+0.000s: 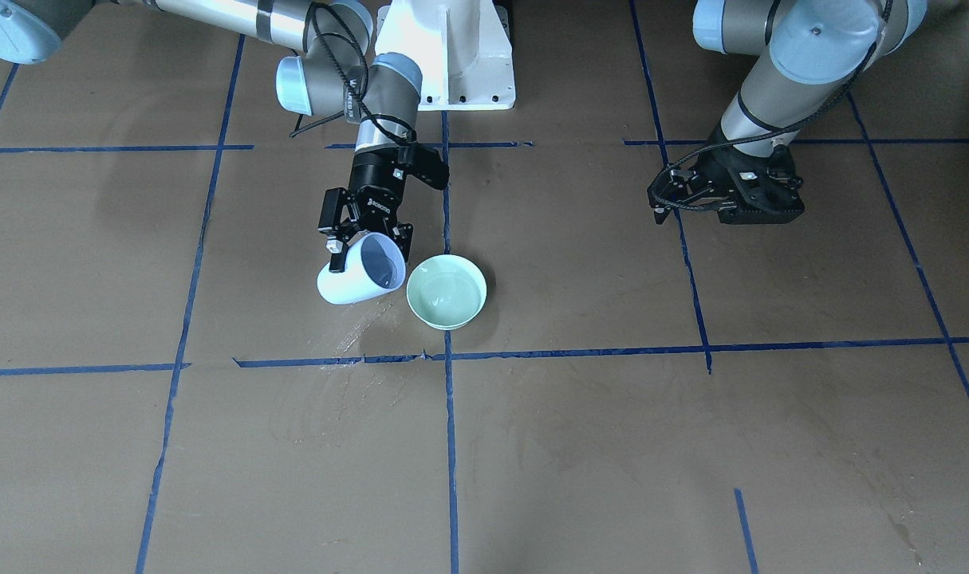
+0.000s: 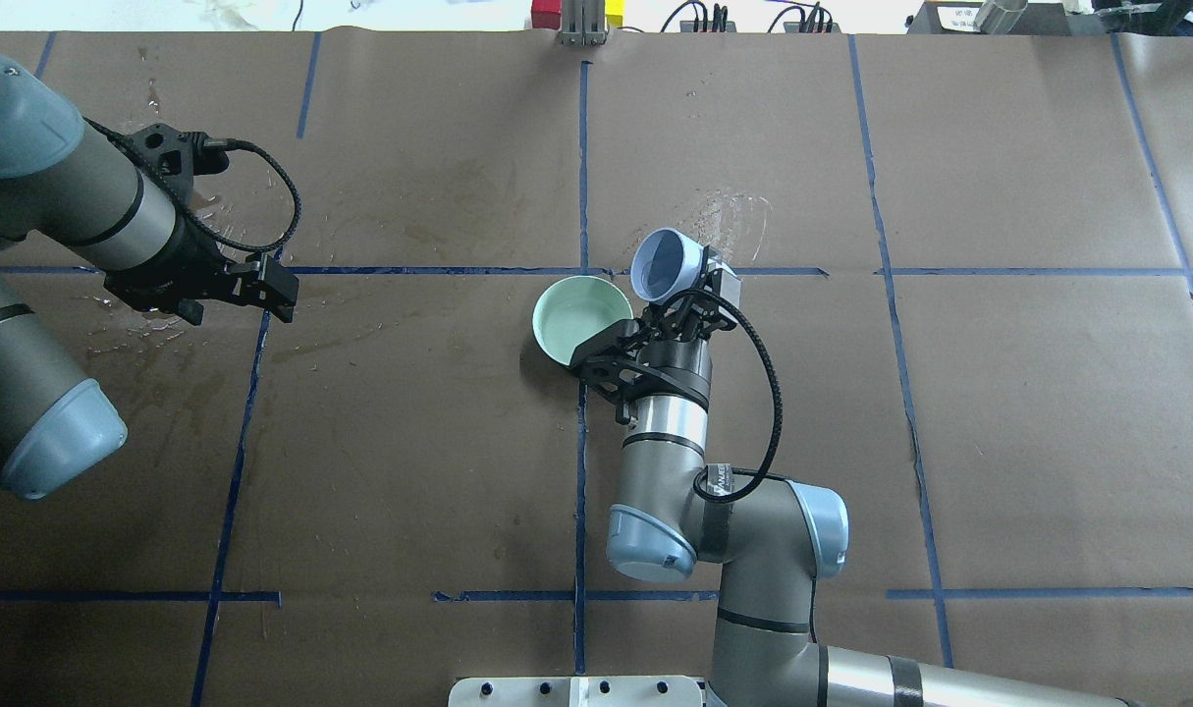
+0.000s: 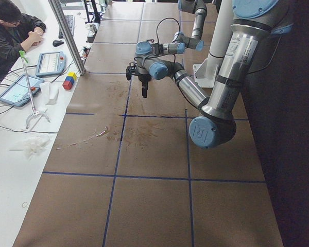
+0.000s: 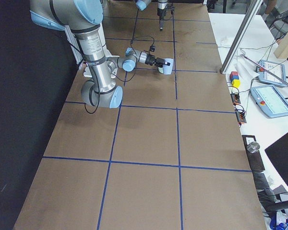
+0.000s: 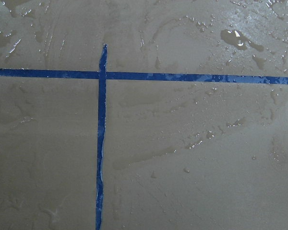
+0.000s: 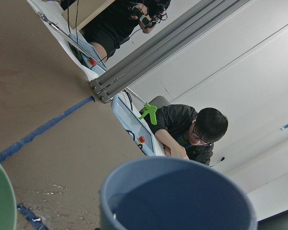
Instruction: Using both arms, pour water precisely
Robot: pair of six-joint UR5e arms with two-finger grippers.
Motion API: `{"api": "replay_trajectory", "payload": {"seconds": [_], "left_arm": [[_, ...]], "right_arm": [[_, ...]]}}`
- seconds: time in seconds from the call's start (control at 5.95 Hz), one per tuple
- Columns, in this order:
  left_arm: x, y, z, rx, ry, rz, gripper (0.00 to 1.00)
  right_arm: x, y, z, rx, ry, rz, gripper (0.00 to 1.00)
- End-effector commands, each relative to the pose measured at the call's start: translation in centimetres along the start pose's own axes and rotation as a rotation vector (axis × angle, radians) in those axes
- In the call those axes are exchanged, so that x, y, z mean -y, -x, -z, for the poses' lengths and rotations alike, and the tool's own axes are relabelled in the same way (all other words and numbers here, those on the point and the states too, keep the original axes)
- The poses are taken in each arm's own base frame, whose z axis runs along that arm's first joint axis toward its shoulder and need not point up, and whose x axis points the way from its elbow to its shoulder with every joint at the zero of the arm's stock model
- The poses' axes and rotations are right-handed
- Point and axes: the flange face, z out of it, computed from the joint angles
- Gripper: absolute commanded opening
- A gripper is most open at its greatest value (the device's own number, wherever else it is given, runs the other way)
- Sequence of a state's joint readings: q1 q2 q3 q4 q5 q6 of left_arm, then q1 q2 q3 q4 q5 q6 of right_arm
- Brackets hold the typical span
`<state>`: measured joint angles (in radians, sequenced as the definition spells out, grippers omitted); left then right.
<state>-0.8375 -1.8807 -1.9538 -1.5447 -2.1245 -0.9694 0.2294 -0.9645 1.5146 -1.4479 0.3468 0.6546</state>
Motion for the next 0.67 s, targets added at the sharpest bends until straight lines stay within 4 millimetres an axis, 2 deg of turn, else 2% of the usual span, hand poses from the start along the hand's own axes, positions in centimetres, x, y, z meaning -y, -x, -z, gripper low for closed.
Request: {"api": "replay_trajectory", "payload": {"seconds": [0.0, 0.5], "left_arm": [[0.04, 0.04, 0.07, 0.000, -0.001, 0.001, 1.00], [-0.20, -0.04, 0.03, -0.015, 0.022, 0.002, 1.00]], "right_arm": [[1.45, 0.73, 0.68, -0.020, 0.011, 0.085, 0.06], [1.57, 1.06, 0.78, -0.041, 0.018, 0.212, 0.06]]}}
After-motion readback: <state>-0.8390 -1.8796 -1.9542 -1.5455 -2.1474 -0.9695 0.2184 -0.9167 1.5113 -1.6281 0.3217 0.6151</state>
